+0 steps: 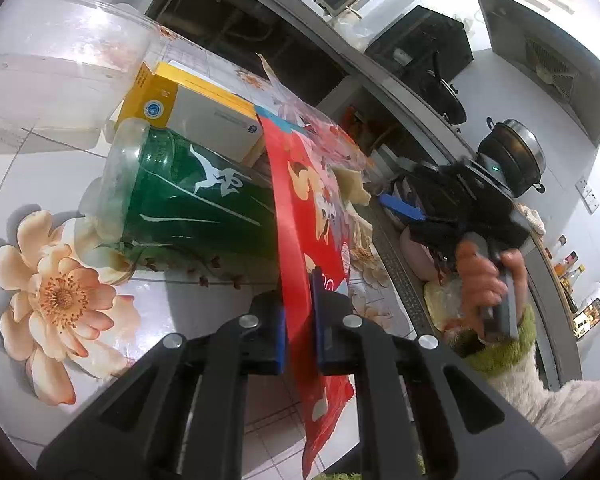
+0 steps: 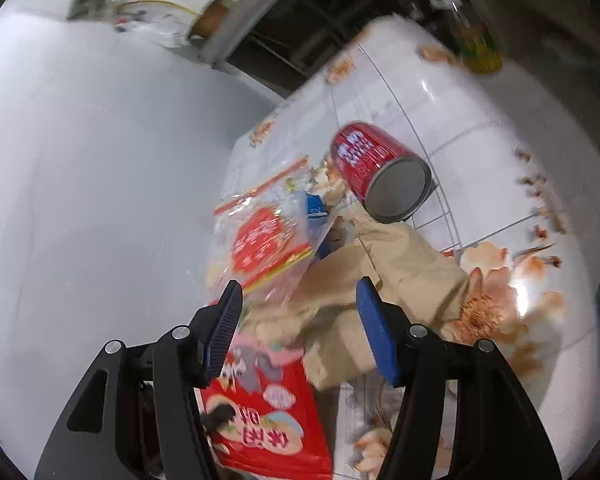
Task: Collect trash
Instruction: 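Grasp the red snack bag with the left tool while the right tool grasps a red-printed clear bag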
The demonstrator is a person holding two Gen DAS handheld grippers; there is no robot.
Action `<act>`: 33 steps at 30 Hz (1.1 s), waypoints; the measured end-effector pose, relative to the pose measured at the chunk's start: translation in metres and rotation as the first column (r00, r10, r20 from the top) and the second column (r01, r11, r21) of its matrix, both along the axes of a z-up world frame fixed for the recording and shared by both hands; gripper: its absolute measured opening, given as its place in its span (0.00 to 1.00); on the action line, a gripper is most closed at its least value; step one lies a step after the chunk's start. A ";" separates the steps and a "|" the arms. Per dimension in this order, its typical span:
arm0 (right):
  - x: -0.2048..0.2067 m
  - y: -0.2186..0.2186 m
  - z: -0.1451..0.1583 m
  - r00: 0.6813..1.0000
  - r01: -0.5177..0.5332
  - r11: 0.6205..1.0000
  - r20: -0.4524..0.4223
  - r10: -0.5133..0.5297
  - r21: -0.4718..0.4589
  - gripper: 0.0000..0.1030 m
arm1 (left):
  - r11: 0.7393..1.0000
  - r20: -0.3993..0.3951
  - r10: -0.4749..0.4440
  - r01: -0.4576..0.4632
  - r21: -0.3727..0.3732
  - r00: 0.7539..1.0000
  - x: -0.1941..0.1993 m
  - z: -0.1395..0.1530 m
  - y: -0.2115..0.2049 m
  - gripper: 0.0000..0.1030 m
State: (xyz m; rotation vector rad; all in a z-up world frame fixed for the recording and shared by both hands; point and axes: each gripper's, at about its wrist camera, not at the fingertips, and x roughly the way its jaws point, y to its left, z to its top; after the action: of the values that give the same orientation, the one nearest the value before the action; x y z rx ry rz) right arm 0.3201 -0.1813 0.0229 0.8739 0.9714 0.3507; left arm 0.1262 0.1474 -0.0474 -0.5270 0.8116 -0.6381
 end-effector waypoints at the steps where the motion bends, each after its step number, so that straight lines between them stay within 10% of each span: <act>1: 0.007 0.000 -0.004 1.000 0.002 1.000 -0.018 -0.002 0.011 0.56 | 1.000 0.000 0.002 -0.002 0.002 1.000 -0.001 0.001 -0.001 0.09; 7: 0.027 0.001 -0.010 0.999 0.019 1.000 -0.045 -0.019 -0.001 0.53 | 1.000 -0.001 0.004 -0.004 -0.004 1.000 -0.004 0.001 -0.002 0.09; 15: 0.026 0.006 -0.004 1.000 0.016 0.999 -0.020 -0.017 -0.040 0.12 | 1.000 -0.003 0.012 -0.012 -0.010 1.000 -0.005 0.003 -0.004 0.09; 33: -0.074 -0.020 0.026 0.995 0.035 0.996 0.100 -0.028 -0.076 0.05 | 1.000 -0.003 0.027 -0.027 -0.007 1.000 -0.006 0.002 -0.002 0.09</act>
State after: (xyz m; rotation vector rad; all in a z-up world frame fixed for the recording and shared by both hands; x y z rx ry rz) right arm 0.2457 -0.2011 0.0489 0.7931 0.8731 0.3243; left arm 0.1204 0.1458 -0.0451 -0.5449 0.8035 -0.6156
